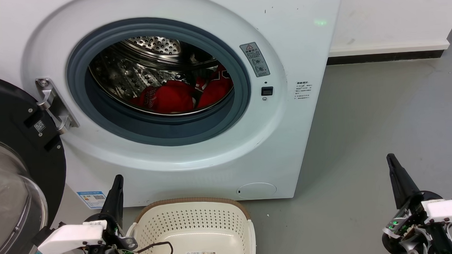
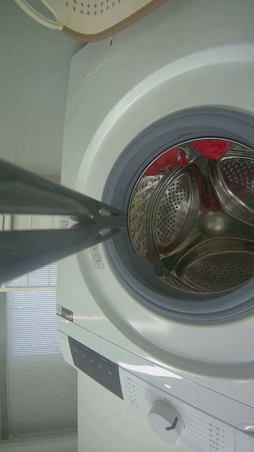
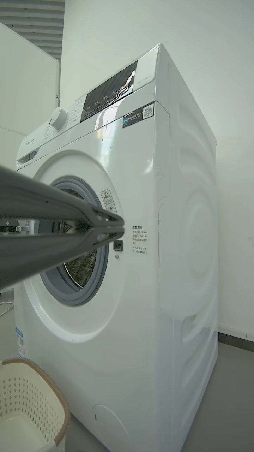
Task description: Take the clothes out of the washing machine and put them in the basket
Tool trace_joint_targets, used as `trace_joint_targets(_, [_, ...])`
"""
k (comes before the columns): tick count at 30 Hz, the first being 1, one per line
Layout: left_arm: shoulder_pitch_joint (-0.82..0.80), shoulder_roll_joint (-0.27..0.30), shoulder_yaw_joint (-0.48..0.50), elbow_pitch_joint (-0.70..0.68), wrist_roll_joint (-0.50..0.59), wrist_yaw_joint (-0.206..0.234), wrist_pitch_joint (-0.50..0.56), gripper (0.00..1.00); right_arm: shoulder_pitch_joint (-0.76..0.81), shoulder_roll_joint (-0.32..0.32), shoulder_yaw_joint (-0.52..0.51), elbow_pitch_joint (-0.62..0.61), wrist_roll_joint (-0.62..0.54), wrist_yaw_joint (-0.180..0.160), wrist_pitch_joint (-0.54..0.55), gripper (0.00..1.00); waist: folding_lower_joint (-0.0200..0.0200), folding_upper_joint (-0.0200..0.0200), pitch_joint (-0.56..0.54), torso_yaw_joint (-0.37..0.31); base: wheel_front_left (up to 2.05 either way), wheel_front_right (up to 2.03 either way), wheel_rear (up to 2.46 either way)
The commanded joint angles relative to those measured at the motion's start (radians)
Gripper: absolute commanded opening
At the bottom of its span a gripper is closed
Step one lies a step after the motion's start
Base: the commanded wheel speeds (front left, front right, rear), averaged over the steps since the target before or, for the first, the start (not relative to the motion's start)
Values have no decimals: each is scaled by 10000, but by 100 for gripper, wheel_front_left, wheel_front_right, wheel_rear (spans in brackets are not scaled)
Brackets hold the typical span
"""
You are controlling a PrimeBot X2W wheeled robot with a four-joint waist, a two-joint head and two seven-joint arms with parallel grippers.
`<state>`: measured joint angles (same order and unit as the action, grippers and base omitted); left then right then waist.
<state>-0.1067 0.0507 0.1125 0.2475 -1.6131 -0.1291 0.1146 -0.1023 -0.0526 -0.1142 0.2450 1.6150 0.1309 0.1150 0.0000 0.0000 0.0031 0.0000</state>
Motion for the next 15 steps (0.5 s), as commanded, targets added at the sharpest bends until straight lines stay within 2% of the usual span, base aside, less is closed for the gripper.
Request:
trace_joint_targets(1, [-54, -10, 29, -13, 0, -45, 19, 0, -120, 36, 3, 15, -46, -3, 6, 0, 0, 0, 0, 0, 0, 0, 0])
trace_joint_targets(15, [-54, -10, 29, -13, 1, -45, 19, 0, -120, 36, 4, 15, -46, -3, 6, 0, 0, 0, 0, 0, 0, 0, 0])
